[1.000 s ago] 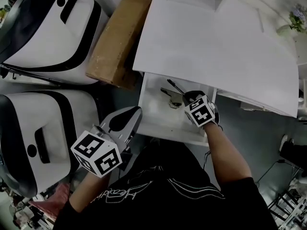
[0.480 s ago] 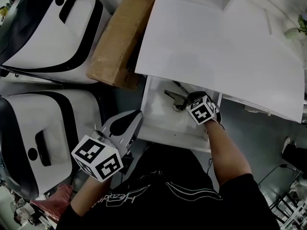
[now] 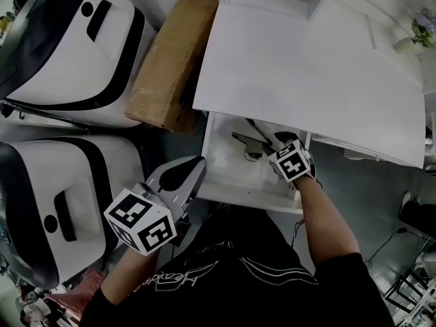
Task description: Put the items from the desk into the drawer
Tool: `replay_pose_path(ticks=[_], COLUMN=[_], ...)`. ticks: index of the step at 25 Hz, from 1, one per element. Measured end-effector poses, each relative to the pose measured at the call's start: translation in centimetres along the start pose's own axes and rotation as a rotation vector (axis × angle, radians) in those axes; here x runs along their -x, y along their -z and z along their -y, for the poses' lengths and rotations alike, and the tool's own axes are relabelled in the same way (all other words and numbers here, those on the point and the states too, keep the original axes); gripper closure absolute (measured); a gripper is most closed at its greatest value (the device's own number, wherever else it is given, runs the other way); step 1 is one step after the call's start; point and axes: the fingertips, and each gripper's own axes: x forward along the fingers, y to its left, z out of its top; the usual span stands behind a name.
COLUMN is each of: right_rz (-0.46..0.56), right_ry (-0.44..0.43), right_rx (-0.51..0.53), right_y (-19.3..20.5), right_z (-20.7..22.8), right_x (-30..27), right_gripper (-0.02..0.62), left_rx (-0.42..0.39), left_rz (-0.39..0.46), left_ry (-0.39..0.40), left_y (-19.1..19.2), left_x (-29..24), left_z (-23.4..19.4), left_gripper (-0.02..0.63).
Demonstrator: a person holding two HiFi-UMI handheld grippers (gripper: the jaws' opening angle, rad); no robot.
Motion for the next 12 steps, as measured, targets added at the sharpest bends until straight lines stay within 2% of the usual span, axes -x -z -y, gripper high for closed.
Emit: replay_pose_path(ticks=[6, 12], right_rz=[0.185, 0.491], right_ry=[0.003, 0.043], right_rx=[-0.11, -0.18], right_y=[-1.3, -5.6], right_z=[-1.6, -4.0], right_x=[10.9, 25.7], right_gripper=[0.393, 0.393], left_rx=[-0.091, -0.166], left_rz=[-0.012, 0.033], left_ry=[0.13, 0.233], left_y=[-1.5, -3.8], left_x=[0.7, 1.9], left_z=[3.8, 8.4], left_gripper=[0.597, 0.597])
